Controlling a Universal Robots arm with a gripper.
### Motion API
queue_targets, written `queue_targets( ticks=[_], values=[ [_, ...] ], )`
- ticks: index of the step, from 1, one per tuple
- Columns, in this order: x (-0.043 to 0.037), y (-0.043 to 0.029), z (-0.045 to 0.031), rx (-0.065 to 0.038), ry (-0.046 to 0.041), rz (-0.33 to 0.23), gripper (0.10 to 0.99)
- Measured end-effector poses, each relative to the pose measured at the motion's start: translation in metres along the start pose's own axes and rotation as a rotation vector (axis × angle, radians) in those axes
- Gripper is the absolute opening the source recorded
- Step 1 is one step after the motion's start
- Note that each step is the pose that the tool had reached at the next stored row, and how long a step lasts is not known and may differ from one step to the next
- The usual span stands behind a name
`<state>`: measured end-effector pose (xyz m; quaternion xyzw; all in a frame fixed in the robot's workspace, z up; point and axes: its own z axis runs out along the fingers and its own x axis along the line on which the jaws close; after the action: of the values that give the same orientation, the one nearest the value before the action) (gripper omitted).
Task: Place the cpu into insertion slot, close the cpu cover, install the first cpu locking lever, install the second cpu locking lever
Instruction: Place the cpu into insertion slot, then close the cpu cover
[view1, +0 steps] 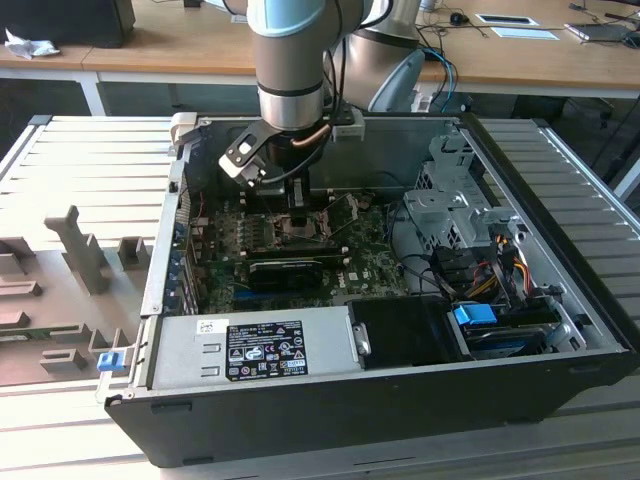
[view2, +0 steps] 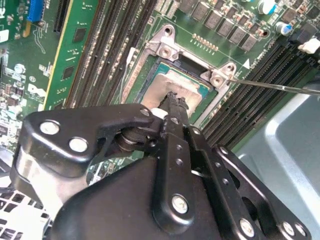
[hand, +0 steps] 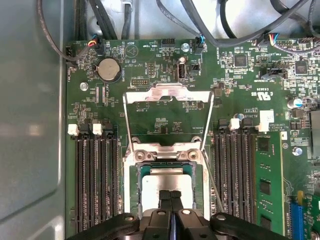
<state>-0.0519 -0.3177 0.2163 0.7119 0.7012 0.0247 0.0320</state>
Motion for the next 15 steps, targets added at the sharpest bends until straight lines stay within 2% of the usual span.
queue_targets(
  ticks=[8,10,15],
  values=[
    [-0.0001,0.0007,-0.0079,0.000,0.0001,0.000,0.106],
    [-0.0001,0.0011,-0.0079,0.000,0.0006,0.000,0.106],
    [-0.0030,0.0092,-0.0073,0.008,0.0031,0.000,0.106]
  ],
)
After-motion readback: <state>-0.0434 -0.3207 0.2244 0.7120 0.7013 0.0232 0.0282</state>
